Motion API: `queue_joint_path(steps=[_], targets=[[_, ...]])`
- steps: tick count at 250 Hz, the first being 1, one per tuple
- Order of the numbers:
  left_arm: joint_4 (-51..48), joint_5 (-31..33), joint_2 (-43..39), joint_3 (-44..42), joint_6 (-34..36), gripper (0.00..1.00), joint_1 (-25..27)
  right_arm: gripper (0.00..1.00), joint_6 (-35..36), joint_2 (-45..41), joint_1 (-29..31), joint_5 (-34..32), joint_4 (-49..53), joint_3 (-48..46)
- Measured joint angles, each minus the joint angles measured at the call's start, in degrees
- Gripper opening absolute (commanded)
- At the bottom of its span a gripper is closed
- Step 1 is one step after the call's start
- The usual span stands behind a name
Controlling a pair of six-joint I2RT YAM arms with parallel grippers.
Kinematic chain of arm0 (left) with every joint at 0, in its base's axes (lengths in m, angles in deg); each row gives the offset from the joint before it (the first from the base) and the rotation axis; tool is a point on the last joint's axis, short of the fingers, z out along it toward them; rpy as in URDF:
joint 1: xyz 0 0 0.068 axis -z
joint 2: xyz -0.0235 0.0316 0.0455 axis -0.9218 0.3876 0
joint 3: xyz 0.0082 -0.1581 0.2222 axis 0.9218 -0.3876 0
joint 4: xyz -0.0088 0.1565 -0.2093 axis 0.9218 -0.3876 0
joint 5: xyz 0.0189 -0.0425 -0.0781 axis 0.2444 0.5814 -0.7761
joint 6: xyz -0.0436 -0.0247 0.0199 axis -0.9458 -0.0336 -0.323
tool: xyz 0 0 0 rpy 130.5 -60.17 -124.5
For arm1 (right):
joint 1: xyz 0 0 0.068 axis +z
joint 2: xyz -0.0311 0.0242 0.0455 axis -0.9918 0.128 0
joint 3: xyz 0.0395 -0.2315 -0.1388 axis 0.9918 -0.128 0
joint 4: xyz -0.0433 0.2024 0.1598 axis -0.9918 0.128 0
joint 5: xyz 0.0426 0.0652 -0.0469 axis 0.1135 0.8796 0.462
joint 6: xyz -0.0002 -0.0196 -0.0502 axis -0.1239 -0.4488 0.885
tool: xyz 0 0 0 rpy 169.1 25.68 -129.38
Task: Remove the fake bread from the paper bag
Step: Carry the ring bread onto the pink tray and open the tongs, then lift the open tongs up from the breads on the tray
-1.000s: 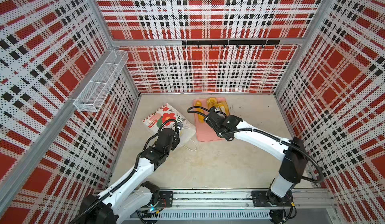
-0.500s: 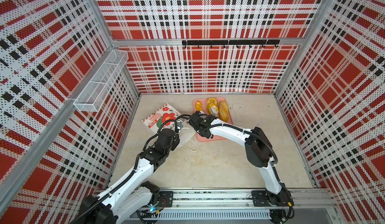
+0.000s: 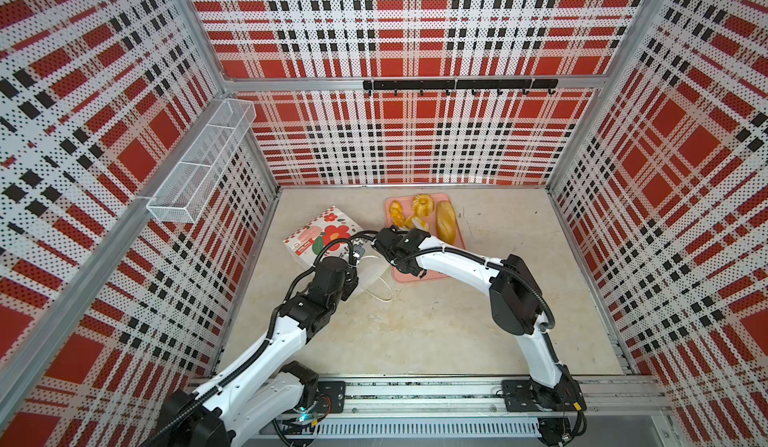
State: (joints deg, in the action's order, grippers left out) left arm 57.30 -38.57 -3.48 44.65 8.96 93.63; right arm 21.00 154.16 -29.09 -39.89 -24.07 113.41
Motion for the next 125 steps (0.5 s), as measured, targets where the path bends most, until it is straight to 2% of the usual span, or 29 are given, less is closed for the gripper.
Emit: queue_joint_path(steps=[39, 125], targets=[[-0.1, 0.0, -0.3, -0.1, 0.0, 0.0, 0.3, 0.42, -2.4, -2.1, 0.0, 7.1, 0.0, -0.2], [-0.7, 0.0, -0.9, -0.2, 0.0, 0.0, 0.6, 0.41, -7.3, -9.0, -1.6, 15.8, -0.5, -6.1]])
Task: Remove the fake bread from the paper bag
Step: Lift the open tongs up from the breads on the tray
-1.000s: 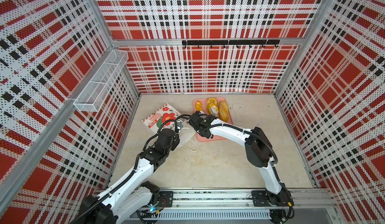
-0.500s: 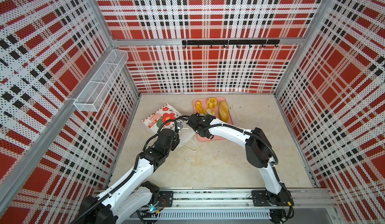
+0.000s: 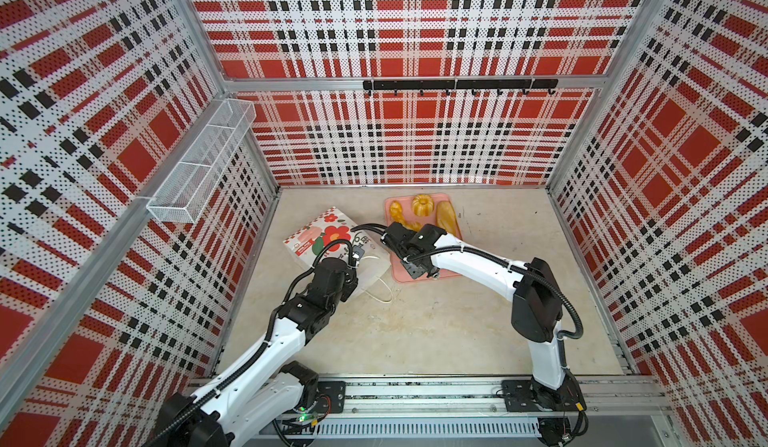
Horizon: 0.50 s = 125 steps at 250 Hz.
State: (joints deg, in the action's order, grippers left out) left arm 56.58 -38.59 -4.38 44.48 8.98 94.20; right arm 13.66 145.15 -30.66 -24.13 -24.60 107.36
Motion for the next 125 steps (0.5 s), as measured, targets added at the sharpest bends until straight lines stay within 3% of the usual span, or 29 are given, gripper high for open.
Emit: queue_joint_path(steps=[58, 85, 125], targets=[[-0.2, 0.0, -0.1, 0.0, 0.0, 0.0, 0.1, 0.36, -2.3, -8.8, -2.2, 6.6, -2.7, -4.3], [-0.2, 0.0, -0.1, 0.0, 0.0, 0.0, 0.2, 0.16, -3.4, -12.7, -3.7, 10.6, -5.1, -6.8], [-0.2, 0.0, -0.1, 0.0, 0.0, 0.0, 0.4, 0.0, -5.8, -17.1, -5.6, 18.7, -10.7, -11.7]])
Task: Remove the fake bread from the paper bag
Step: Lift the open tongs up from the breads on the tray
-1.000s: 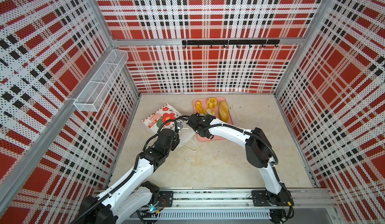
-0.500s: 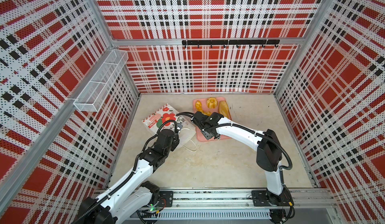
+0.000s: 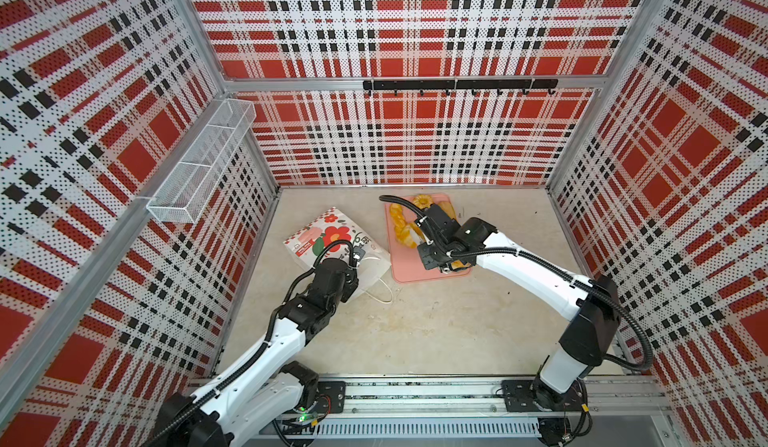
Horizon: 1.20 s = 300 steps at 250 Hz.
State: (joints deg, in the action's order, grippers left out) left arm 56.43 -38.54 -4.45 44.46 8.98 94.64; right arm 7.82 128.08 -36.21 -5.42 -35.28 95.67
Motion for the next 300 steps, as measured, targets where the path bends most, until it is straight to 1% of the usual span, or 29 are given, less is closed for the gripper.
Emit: queue_joint_path(steps=[41, 88, 178, 221, 300], targets=[[0.0, 0.2, 0.0, 0.0, 0.0, 0.0, 0.1, 0.0, -1.9, -0.3, -0.8, 7.5, -4.9, -4.6], [-0.1, 0.4, 0.0, 0.0, 0.0, 0.0, 0.4, 0.0, -2.8, 1.4, -1.9, 11.6, -6.8, -6.5], [-0.4, 0.5, 0.0, -0.2, 0.6, 0.0, 1.3, 0.0, -1.8, 4.7, -9.0, 13.4, -7.8, -8.3], [-0.4, 0.7, 0.1, -0.4, 0.7, 0.0, 1.9, 0.0, -0.5, 5.9, -11.4, 14.2, -8.1, -8.3], [-0.4, 0.8, 0.8, -0.4, 0.8, 0.0, 2.3, 0.0, 2.1, 9.0, -14.8, 11.9, -6.8, -6.1]])
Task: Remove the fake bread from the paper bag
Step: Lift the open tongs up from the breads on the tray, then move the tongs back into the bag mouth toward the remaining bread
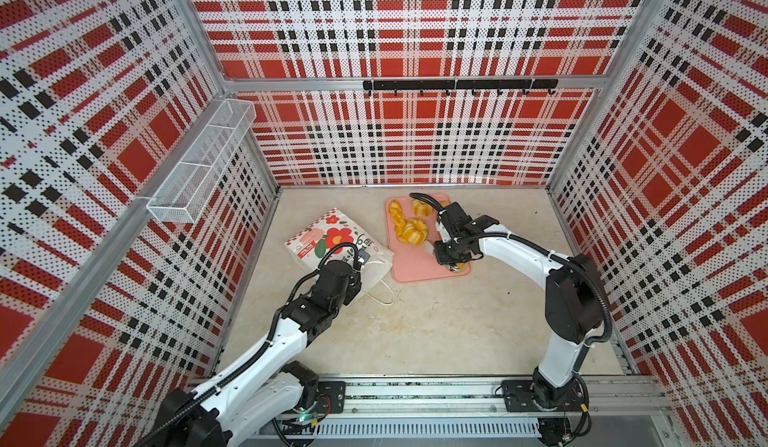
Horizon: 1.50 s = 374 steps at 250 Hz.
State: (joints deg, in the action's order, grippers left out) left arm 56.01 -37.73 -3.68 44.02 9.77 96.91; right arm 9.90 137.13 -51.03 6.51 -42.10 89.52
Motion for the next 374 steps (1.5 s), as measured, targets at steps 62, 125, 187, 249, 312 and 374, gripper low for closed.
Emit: queue_joint_path(steps=[62, 125, 187, 249, 312, 374], targets=[[0.0, 0.0, 0.0, -0.1, 0.2, 0.0, 0.1, 0.0, 1.3, -0.1, -1.3, -1.3, 1.6, 2.2], [0.0, 0.0, 0.2, -0.1, 0.2, 0.0, 0.2, 0.0, -1.0, -8.3, 0.3, 5.7, -0.2, -0.5], [0.0, 0.0, 0.2, -0.1, 0.3, 0.0, 0.3, 0.0, -3.5, -6.6, 2.7, 11.8, -4.4, 3.0], [0.0, 0.5, 0.2, -0.1, 0.4, 0.0, 0.6, 0.0, -3.6, 1.6, 2.7, 11.0, -4.2, 5.9], [0.0, 0.5, 0.2, -0.1, 0.4, 0.0, 0.7, 0.0, -2.6, 2.6, 1.0, 8.3, -2.4, 6.0], [0.0, 0.5, 0.2, -0.1, 0.6, 0.0, 0.7, 0.0, -1.4, 3.1, -1.6, 7.2, -2.2, 6.0]])
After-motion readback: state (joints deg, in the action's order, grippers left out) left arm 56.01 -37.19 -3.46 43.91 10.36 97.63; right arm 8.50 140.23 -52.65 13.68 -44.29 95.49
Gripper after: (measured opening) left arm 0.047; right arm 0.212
